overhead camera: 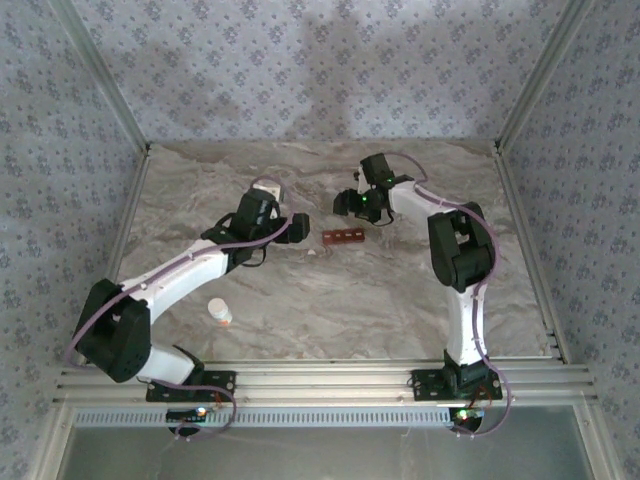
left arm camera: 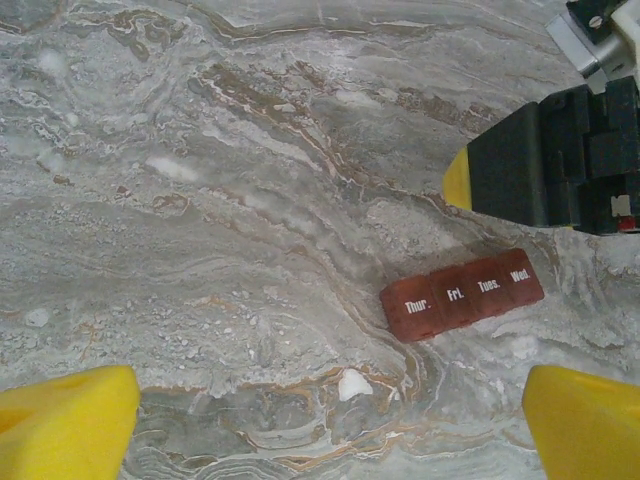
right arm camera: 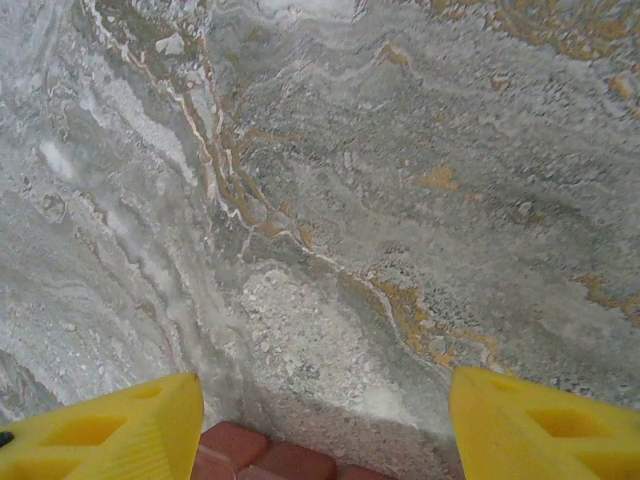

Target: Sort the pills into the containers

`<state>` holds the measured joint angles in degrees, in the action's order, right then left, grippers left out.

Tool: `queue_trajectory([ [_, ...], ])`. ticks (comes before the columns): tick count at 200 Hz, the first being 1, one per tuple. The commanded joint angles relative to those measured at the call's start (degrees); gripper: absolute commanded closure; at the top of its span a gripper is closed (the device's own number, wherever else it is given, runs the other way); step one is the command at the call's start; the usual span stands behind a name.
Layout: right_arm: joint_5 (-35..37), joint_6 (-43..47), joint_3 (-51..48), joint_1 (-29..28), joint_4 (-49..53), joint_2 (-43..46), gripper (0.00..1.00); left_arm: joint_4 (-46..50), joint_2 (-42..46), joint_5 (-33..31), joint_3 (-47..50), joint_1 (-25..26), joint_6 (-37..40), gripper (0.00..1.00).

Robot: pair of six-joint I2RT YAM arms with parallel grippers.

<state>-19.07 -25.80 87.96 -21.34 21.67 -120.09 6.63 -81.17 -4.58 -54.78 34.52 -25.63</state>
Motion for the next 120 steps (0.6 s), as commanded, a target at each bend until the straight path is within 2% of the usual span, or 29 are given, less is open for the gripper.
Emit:
queue_trajectory([
  [1, -2.02, 0.81, -2.39, 0.17, 0.21, 1.97, 0.33, -0.52, 1.56, -0.91, 0.58, 0.44, -0.82, 0.02],
  [78, -4.62, 0.08, -9.17, -0.18, -1.03, 7.59, 0.34, -0.92, 2.33, -0.93, 1.43, 0.42, -1.26, 0.02],
  [120, -6.40, -1.63, -14.58, -2.69, -3.19, 11.21, 0.35, -0.92, 2.85, -1.39, 2.22, 0.44, -1.00, 0.02],
])
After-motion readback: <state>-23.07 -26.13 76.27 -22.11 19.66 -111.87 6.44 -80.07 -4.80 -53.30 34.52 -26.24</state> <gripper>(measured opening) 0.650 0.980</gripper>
